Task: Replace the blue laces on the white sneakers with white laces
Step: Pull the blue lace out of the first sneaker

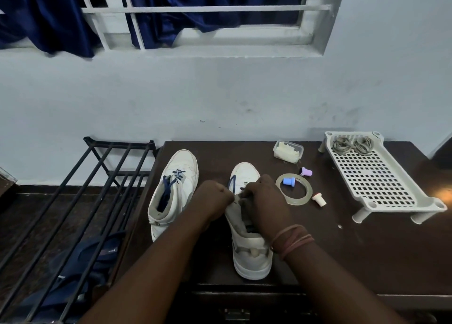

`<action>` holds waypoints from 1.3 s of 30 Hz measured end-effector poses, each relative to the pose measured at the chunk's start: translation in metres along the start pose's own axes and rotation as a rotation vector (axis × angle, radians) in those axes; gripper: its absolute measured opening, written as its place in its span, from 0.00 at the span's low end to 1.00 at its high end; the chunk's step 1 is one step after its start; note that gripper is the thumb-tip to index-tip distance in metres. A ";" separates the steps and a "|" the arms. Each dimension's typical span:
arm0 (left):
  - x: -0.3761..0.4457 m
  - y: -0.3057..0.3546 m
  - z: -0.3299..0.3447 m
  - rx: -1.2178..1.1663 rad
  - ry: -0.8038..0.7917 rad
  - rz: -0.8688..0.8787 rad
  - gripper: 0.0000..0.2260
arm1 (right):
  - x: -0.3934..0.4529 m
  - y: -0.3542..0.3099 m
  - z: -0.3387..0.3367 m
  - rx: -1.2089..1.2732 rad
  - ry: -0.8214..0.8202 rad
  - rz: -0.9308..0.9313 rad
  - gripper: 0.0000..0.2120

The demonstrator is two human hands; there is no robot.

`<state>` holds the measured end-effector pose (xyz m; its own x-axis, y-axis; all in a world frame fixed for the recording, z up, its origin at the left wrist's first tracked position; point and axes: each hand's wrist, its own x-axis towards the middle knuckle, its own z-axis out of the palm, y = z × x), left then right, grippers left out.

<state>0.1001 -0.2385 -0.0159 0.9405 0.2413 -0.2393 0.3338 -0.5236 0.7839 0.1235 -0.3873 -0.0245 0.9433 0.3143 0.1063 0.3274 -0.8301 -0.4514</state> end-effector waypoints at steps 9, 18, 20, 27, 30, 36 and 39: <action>0.002 -0.002 0.001 -0.108 0.004 -0.052 0.12 | 0.004 0.007 -0.014 -0.137 0.098 0.079 0.06; 0.000 0.001 0.005 -0.100 0.028 -0.011 0.15 | 0.002 0.003 -0.018 -0.364 0.131 -0.046 0.10; -0.001 0.001 0.004 -0.105 0.026 -0.003 0.14 | -0.001 -0.003 -0.010 -0.470 0.051 -0.059 0.10; -0.001 0.002 0.003 -0.134 0.019 -0.031 0.12 | 0.011 -0.009 -0.064 0.756 0.341 0.361 0.10; -0.002 0.003 0.004 -0.126 0.025 -0.032 0.12 | 0.010 -0.008 -0.075 1.140 0.249 0.465 0.09; -0.001 0.003 0.003 -0.104 0.024 -0.016 0.12 | 0.007 0.005 -0.035 0.149 0.043 0.028 0.12; -0.002 0.002 0.003 -0.119 0.013 -0.016 0.11 | 0.007 0.002 -0.024 -0.144 -0.087 0.027 0.08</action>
<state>0.0990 -0.2427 -0.0154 0.9339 0.2601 -0.2453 0.3380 -0.4191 0.8427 0.1321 -0.3979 -0.0030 0.9458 0.3243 0.0157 0.3120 -0.8945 -0.3203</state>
